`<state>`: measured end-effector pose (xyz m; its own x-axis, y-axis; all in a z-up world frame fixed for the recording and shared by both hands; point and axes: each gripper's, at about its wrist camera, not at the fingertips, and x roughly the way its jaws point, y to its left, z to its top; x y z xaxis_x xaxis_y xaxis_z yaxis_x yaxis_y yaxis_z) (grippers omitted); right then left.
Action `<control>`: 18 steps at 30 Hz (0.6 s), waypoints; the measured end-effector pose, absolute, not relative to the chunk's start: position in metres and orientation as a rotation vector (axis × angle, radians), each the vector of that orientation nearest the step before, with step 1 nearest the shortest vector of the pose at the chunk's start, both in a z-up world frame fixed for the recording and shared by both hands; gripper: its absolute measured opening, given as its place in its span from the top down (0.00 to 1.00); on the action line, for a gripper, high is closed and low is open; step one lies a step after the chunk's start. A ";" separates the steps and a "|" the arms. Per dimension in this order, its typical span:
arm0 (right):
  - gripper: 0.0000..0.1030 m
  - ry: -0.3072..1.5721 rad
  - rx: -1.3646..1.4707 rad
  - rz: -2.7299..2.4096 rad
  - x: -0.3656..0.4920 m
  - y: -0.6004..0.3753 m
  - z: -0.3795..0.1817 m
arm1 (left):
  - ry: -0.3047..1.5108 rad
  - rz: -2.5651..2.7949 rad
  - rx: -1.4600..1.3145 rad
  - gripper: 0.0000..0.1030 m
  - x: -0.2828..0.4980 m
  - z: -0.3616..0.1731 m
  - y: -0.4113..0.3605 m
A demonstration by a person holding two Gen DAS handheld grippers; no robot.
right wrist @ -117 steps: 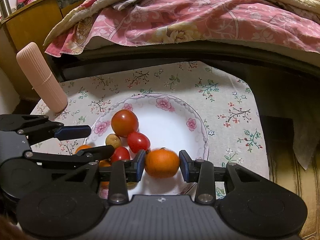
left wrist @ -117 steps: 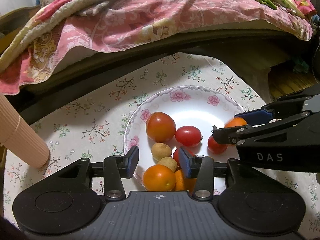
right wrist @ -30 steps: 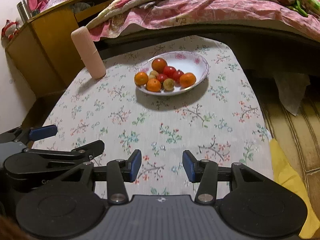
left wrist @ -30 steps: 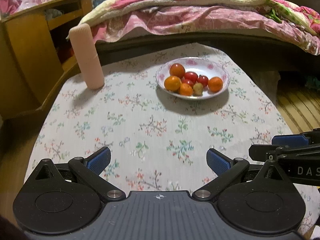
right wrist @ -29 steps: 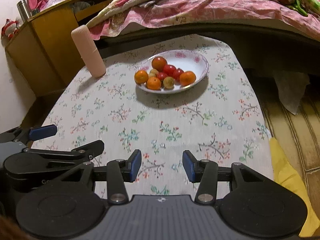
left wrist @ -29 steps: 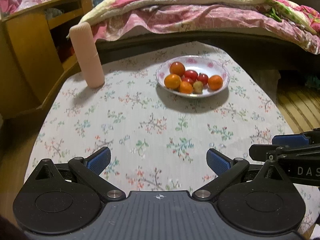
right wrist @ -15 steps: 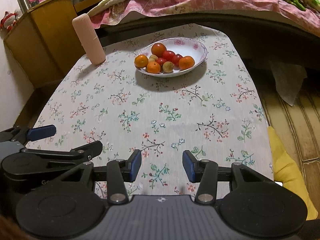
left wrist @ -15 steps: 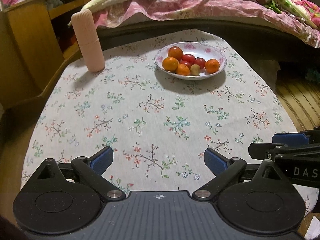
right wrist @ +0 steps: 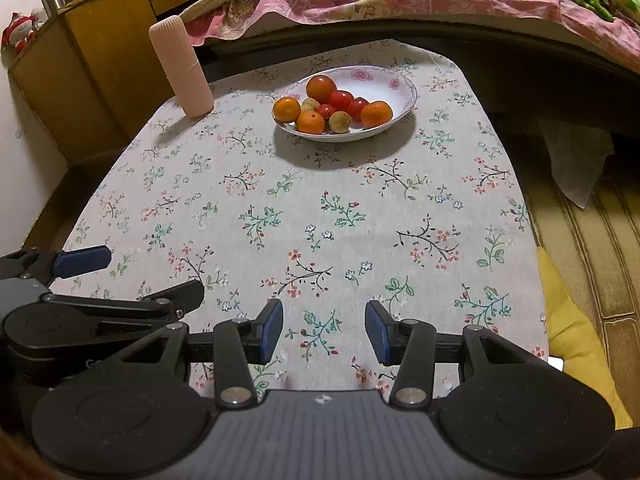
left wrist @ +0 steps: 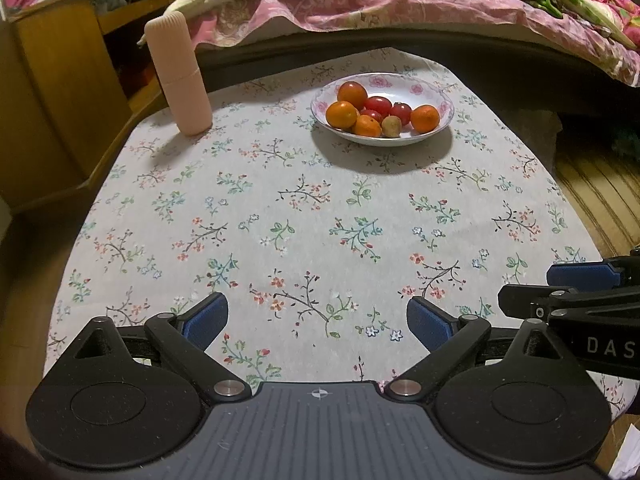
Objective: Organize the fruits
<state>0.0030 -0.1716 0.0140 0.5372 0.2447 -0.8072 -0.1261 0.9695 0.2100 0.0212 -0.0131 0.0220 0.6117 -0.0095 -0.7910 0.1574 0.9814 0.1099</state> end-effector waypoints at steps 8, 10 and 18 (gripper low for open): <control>0.54 0.983 0.130 0.222 0.004 -0.171 0.014 | 0.910 -0.097 0.179 0.06 0.020 0.021 -0.013; 0.54 0.985 0.126 0.221 0.003 -0.170 0.013 | 0.913 -0.095 0.181 0.06 0.020 0.021 -0.014; 0.54 0.986 0.125 0.220 0.004 -0.170 0.014 | 0.913 -0.098 0.184 0.08 0.019 0.021 -0.014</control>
